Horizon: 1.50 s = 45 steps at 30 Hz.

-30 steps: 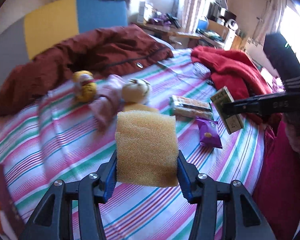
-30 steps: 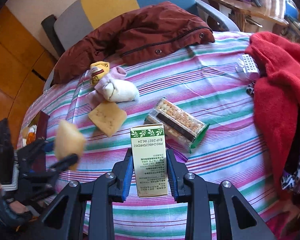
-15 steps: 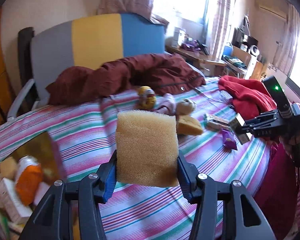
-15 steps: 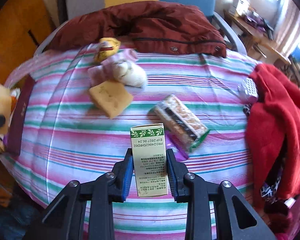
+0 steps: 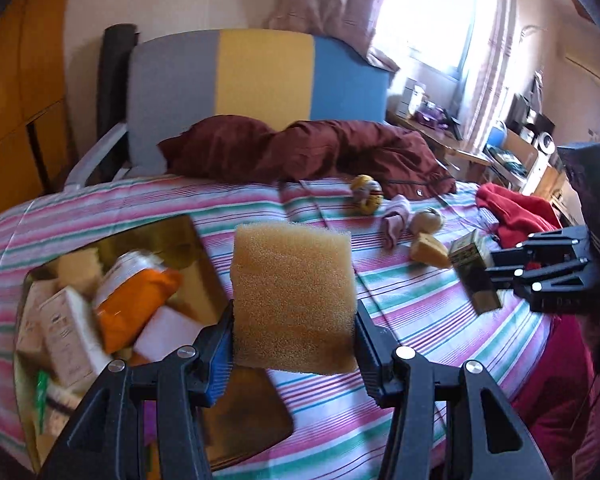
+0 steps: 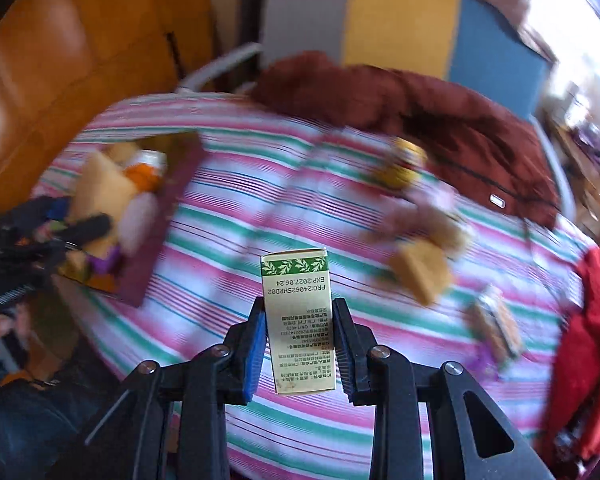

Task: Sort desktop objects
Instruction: 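Carry the sponge and green box into the gold tray and release both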

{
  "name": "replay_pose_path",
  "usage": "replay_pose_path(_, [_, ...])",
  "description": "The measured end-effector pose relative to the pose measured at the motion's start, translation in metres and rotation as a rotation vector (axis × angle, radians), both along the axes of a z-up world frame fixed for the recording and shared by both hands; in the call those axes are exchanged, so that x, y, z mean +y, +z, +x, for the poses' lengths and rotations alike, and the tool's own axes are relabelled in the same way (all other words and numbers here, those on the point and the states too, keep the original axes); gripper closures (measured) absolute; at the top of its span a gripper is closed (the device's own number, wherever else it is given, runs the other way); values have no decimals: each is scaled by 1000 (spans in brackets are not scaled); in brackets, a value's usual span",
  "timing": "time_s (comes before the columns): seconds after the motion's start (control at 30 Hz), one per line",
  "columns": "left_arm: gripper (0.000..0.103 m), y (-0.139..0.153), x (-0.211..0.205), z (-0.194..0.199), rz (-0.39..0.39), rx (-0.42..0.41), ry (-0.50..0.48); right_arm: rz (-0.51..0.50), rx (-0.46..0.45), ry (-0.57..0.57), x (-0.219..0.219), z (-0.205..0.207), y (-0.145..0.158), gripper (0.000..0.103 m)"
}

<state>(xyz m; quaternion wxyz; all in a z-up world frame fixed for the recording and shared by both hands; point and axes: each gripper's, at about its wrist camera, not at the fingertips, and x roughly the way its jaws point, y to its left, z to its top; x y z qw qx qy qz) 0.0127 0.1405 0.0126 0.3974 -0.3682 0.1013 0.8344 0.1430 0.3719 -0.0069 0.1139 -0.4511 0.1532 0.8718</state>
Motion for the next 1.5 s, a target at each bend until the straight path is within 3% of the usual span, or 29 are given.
replay_pose_path(0.27, [50,-3,-83,-23,32,-30,179,-101,160,161,-86,-59,15,71])
replay_pose_path(0.57, [50,-12,-155,-56,50,-54,382,-157,210,198,-126,-100,13,71])
replay_pose_path(0.97, [49,-20,-125,-56,22,-56,332,-161,194,194,-139,-122,9,71])
replay_pose_path(1.1, [49,-25,-121,-56,-20,-43,348,-171,187,191,-139,-126,5,71])
replay_pose_path(1.5, [47,-30,-123,-55,-49,-36,374,-190,166,185,-141,-138,-9,70])
